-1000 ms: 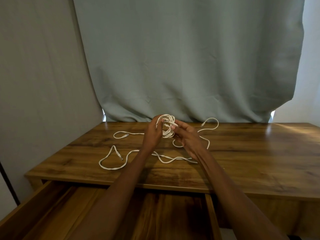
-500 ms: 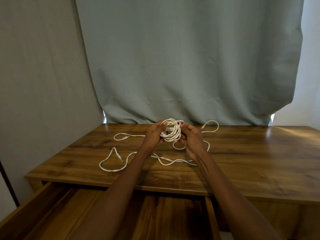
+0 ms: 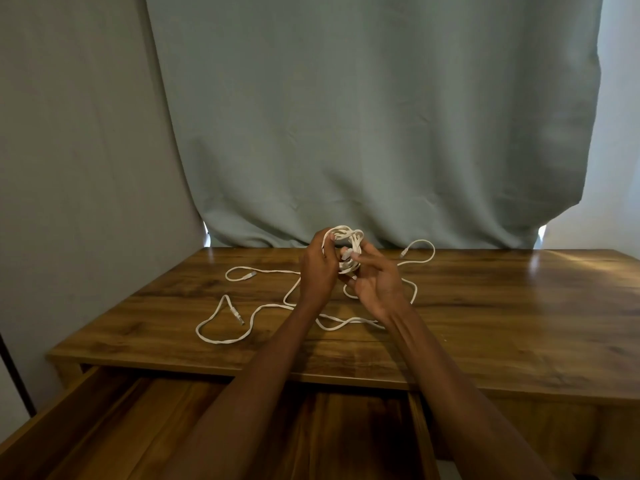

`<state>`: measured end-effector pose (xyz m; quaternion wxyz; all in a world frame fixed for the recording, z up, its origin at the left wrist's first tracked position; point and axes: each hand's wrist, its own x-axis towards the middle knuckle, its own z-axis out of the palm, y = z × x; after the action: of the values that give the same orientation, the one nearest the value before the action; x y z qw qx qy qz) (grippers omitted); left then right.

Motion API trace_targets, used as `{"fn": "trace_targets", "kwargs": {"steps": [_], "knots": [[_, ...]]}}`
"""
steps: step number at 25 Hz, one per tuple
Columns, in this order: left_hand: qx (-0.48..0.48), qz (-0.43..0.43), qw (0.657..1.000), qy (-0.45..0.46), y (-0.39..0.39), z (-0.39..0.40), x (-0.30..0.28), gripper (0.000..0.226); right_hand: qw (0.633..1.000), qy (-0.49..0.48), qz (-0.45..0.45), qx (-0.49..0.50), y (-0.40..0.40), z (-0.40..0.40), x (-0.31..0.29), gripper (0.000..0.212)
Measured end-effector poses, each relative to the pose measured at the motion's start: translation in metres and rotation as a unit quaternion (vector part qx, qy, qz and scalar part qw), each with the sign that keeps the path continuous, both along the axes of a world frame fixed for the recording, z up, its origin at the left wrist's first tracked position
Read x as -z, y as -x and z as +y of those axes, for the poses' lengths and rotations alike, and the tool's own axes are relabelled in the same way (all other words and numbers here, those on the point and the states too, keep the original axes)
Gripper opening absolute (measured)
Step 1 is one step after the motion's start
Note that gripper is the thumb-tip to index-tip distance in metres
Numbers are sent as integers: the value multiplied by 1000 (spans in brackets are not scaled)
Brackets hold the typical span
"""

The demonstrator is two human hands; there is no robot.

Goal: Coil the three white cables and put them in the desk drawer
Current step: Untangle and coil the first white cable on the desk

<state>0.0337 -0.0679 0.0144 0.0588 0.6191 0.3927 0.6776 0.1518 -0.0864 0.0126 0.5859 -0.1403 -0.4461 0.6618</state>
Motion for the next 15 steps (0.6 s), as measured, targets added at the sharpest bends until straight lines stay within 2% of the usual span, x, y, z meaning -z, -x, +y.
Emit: {"fn": "trace_targets", "kwargs": {"steps": [3,6,9,12,15], "knots": [[-2,-6,1000,13,-3,1,-1,26,994,-35,-73,80,6,3,1,62],[2,-18,1000,23,-3,6,-1,27,990,-40,-60,119,9,-1,1,58],[-4,-30,999,29,-7,5,1,26,977,-47,-48,201,11,-2,0,72],[-13,-37,999,37,-12,1,-1,26,980,-84,-30,176,12,1,2,77],[-14,-37,998,53,-12,3,0,25,986,-72,-21,146,13,3,3,83]]}}
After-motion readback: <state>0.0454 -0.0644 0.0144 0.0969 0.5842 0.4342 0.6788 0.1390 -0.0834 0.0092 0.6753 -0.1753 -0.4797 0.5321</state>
